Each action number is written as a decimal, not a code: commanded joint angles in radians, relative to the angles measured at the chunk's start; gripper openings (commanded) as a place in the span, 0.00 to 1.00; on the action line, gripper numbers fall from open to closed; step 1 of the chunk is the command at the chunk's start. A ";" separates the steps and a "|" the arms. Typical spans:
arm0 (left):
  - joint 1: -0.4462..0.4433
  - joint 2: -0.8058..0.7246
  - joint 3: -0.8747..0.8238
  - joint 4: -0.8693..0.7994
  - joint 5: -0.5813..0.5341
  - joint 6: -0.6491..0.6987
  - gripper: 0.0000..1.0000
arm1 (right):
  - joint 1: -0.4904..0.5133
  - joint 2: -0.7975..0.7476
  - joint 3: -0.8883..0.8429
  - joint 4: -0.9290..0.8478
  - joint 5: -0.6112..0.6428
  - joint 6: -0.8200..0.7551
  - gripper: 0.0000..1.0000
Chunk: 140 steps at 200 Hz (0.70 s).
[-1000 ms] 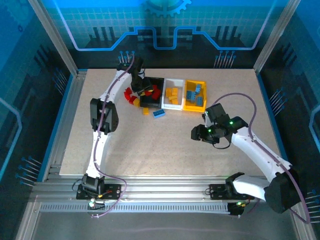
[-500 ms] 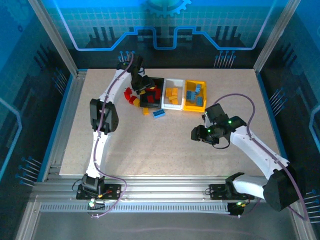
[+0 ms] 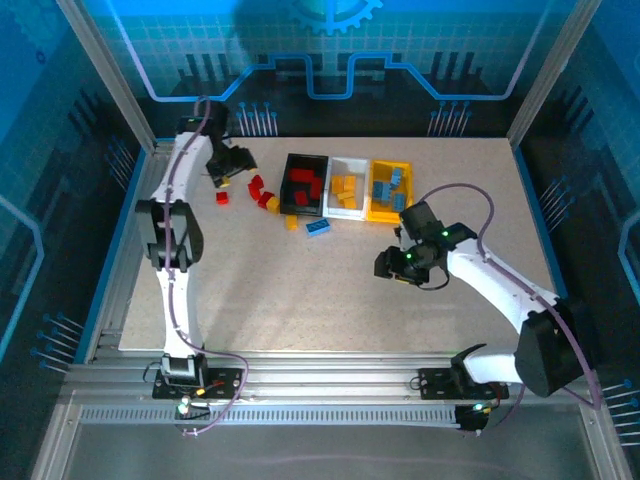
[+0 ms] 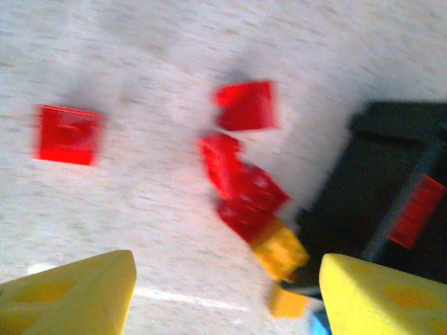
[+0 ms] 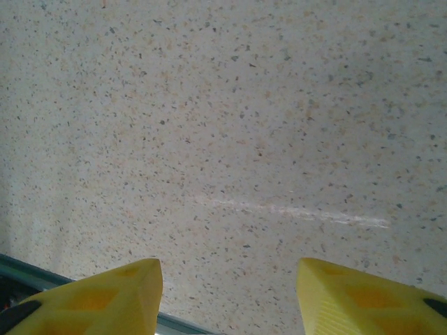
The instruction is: Sort the legos into containers by color
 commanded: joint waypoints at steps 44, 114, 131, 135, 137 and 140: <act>0.077 0.105 0.043 -0.071 -0.080 0.095 0.76 | 0.073 0.095 0.102 -0.016 0.017 0.027 0.55; 0.087 0.191 0.084 -0.043 -0.091 0.093 0.74 | 0.141 0.177 0.150 -0.026 0.035 0.067 0.55; 0.087 0.211 0.112 -0.038 -0.112 0.089 0.72 | 0.164 0.198 0.161 -0.031 0.036 0.072 0.55; 0.088 0.215 0.117 -0.036 -0.118 0.090 0.72 | 0.169 0.202 0.164 -0.034 0.037 0.073 0.55; 0.087 0.217 0.120 -0.036 -0.119 0.090 0.72 | 0.171 0.205 0.166 -0.035 0.036 0.074 0.55; 0.087 0.221 0.125 -0.036 -0.124 0.089 0.71 | 0.176 0.210 0.167 -0.037 0.036 0.075 0.55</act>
